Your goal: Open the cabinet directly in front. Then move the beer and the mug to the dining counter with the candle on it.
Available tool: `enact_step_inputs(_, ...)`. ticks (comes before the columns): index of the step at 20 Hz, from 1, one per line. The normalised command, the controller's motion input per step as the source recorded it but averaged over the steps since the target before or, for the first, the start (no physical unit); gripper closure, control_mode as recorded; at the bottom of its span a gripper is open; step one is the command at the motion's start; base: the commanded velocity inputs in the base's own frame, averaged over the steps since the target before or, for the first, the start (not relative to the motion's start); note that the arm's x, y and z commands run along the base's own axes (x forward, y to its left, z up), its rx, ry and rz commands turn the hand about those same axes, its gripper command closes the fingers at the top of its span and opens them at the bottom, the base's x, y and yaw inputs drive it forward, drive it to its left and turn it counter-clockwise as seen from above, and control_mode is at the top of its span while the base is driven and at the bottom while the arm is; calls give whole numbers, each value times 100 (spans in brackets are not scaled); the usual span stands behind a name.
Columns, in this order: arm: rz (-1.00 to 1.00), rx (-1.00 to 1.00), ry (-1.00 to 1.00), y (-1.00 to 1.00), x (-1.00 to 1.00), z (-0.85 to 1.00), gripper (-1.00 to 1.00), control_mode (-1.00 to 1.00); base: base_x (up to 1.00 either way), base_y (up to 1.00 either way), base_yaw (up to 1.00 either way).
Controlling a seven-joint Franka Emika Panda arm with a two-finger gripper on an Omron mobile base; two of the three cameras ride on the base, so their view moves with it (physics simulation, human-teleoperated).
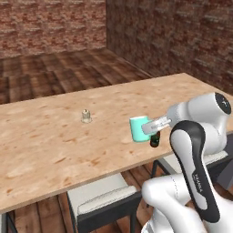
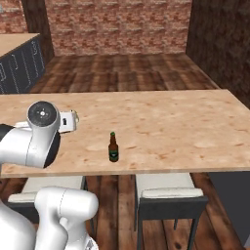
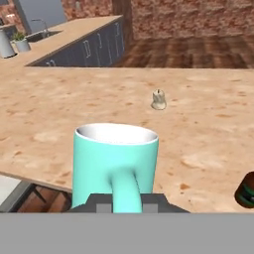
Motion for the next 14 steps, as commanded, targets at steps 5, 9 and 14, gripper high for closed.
enact_step_inputs(5,-2,-3,-4,15,41,-24,100,-100,0,0,0)
enact_step_inputs(9,-11,-9,-10,46,70,-32,100,-100,0,0,0)
enact_step_inputs(14,-15,-6,-8,46,64,-29,100,-100,0,0,0)
